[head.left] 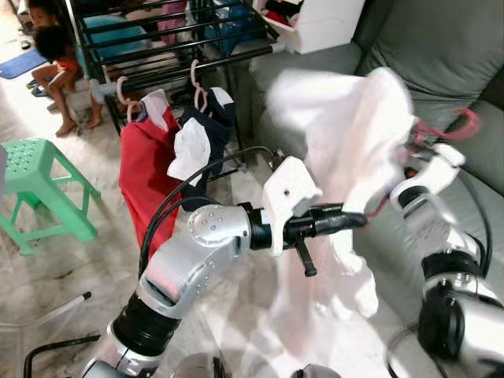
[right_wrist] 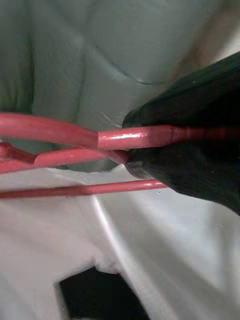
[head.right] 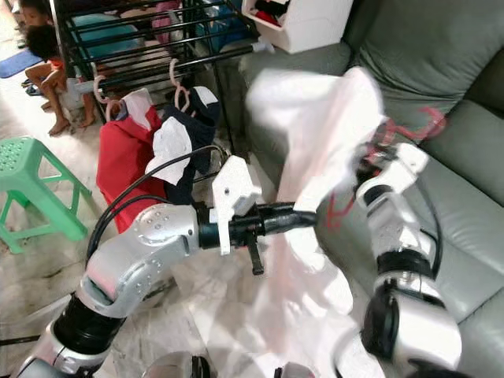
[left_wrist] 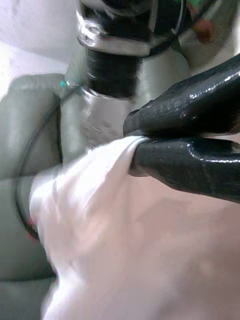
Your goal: Hang hanger
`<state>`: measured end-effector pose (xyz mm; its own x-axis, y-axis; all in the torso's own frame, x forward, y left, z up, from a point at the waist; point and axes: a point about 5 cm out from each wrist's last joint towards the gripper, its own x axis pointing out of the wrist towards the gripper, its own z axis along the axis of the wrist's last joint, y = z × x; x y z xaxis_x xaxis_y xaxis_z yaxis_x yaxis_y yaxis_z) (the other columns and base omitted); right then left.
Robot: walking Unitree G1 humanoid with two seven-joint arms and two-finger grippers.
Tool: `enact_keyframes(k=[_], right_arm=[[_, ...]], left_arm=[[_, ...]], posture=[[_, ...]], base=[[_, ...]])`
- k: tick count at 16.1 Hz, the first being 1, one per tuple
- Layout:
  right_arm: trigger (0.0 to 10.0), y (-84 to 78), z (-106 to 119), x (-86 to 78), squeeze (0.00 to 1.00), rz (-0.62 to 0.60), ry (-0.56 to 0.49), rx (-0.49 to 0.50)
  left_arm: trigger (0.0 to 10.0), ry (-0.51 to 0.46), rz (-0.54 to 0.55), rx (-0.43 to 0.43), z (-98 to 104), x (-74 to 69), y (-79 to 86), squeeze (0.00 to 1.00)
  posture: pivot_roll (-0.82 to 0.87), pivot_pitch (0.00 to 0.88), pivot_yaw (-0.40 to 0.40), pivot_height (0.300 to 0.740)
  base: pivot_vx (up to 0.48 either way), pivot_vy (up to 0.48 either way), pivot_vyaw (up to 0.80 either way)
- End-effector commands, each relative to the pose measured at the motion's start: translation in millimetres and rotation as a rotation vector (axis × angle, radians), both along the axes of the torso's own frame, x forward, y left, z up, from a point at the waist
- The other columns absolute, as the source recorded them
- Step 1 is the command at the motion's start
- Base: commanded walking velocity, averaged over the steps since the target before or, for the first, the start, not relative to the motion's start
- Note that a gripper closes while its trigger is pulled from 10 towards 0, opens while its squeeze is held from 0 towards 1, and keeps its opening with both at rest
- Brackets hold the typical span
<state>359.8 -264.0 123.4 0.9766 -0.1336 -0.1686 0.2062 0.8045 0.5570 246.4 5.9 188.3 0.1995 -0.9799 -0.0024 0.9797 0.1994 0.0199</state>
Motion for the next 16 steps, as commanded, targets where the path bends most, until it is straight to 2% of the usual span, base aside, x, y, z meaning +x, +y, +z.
enact_keyframes(k=[1, 3, 4, 5, 6, 7, 9, 10, 12, 13, 16], right_arm=[[10.0, -2.3, 30.1, 9.9, 0.00, -0.051, -0.125, 0.106], [10.0, 15.8, 50.7, 15.0, 0.00, 0.040, -0.253, 0.187], [10.0, 27.5, 64.3, 15.9, 0.00, 0.104, -0.338, 0.193], [10.0, 31.4, 73.1, 15.5, 0.00, 0.121, -0.389, 0.160], [10.0, 29.9, 79.4, 15.8, 0.00, 0.094, -0.419, 0.134], [10.0, 15.9, 88.0, 17.6, 0.00, -0.011, -0.443, 0.183], [10.0, 5.5, 95.4, 18.3, 0.00, -0.058, -0.464, 0.189], [10.0, 15.3, 105.1, 18.2, 0.00, 0.052, -0.494, 0.074], [10.0, 40.2, 104.4, 12.0, 0.00, 0.210, -0.503, -0.163], [10.0, 51.9, 98.4, 6.1, 0.00, 0.283, -0.507, -0.265], [10.0, 67.6, 79.9, -10.8, 0.00, 0.428, -0.494, -0.442]], left_arm=[[10.0, -0.023, 0.076, 0.030, -14.5, 9.2, 5.1, 0.00], [10.0, 0.024, 0.288, 0.048, -38.2, 33.2, 19.0, 0.00], [10.0, 0.056, 0.418, 0.072, -54.5, 45.7, 31.0, 0.00], [10.0, 0.083, 0.484, 0.092, -66.7, 50.6, 39.2, 0.00], [10.0, 0.121, 0.528, 0.099, -78.3, 52.7, 46.0, 0.00], [10.0, 0.178, 0.561, 0.122, -97.3, 50.4, 54.2, 0.00], [10.0, 0.182, 0.550, 0.158, -109.6, 45.6, 56.0, 0.00], [10.0, 0.171, 0.540, 0.188, -119.2, 42.5, 54.8, 0.00], [10.0, 0.158, 0.547, 0.204, -125.6, 44.0, 52.2, 0.00], [10.0, 0.150, 0.547, 0.208, -127.3, 45.1, 50.8, 1.00], [10.0, 0.099, 0.523, 0.237, -128.1, 45.5, 50.2, 1.00]], posture=[[-0.05, 0.000, -0.004, 0.740], [-0.05, 0.000, -0.005, 0.740], [-0.05, 0.000, -0.005, 0.740], [-0.06, 0.000, -0.003, 0.740], [-0.06, 0.000, -0.004, 0.740], [-0.06, 0.000, -0.004, 0.740], [-0.06, 0.000, 0.000, 0.740], [-0.06, 0.000, 0.003, 0.740], [-0.06, 0.000, 0.003, 0.740], [-0.06, 0.000, 0.002, 0.740], [-0.07, 0.000, 0.006, 0.740]], base=[[0.000, 0.000, 0.00], [0.000, 0.000, 0.00], [0.000, 0.000, 0.00], [0.000, 0.000, 0.00], [0.000, 0.000, 0.00], [0.000, 0.000, 0.00], [0.000, 0.000, 0.00], [0.000, 0.000, 0.00], [0.000, 0.000, 0.00], [0.000, 0.000, 0.00], [0.000, 0.000, 0.00]])
